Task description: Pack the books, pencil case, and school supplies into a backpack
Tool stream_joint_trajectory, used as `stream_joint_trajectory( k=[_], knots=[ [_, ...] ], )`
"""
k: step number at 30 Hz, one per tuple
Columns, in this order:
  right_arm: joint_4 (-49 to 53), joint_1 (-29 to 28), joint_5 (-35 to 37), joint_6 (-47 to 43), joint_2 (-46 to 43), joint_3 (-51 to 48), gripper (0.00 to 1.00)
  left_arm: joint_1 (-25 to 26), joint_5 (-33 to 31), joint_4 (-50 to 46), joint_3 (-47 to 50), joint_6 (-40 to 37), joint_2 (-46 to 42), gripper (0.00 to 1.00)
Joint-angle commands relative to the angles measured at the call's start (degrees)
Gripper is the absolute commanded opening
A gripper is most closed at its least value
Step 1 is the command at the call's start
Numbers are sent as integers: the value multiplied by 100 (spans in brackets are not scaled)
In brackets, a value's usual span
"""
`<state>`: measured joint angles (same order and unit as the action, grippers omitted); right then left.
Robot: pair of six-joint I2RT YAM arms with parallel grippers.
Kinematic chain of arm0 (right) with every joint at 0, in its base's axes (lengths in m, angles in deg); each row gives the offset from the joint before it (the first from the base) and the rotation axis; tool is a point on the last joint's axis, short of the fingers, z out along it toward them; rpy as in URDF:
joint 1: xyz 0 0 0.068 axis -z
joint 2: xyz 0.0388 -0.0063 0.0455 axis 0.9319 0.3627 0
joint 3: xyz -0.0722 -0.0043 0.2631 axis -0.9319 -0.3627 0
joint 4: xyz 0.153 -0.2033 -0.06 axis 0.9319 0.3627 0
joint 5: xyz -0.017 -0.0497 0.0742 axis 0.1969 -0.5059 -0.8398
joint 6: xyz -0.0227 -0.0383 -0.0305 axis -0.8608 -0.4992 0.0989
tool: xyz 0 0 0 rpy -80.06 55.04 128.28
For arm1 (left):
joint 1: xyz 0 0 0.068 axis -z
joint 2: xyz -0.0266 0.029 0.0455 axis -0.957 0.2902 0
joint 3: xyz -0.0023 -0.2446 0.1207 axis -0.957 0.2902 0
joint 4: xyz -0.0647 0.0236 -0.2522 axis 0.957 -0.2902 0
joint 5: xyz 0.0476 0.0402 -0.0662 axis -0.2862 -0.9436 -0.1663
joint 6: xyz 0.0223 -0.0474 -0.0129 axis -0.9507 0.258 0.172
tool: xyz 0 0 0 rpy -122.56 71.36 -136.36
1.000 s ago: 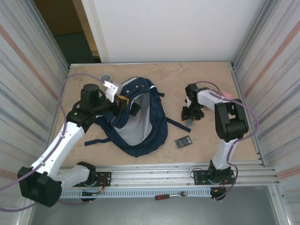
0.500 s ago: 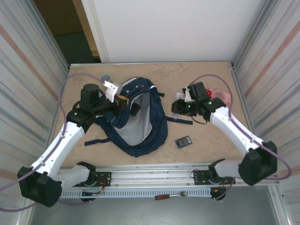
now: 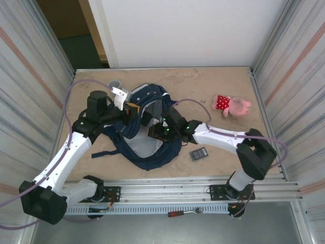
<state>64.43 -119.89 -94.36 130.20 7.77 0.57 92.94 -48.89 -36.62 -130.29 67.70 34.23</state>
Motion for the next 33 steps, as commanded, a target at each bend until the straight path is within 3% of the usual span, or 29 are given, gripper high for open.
stream_joint_trajectory(
  k=[1,7,14,21,28,33],
  knots=[
    [-916,-65,193,782,389,236,45,-41,399,807,-141,103,-178,0],
    [-736,-7,408,664,638,493,64,-39,405,638,-183,-25,-150,0],
    [-27,187,928,114,-533,-153,66,81,130,155,-33,-493,-199,0],
    [1084,264,2254,-703,-2738,-1208,67,759,-236,-424,481,-1638,87,0],
    [1656,893,2265,-1039,-4224,-1882,67,2151,-849,-636,836,-3274,1115,1],
    [1801,930,2379,-1618,-4591,-1889,68,2533,-1038,-973,611,-3638,2177,5]
  ],
)
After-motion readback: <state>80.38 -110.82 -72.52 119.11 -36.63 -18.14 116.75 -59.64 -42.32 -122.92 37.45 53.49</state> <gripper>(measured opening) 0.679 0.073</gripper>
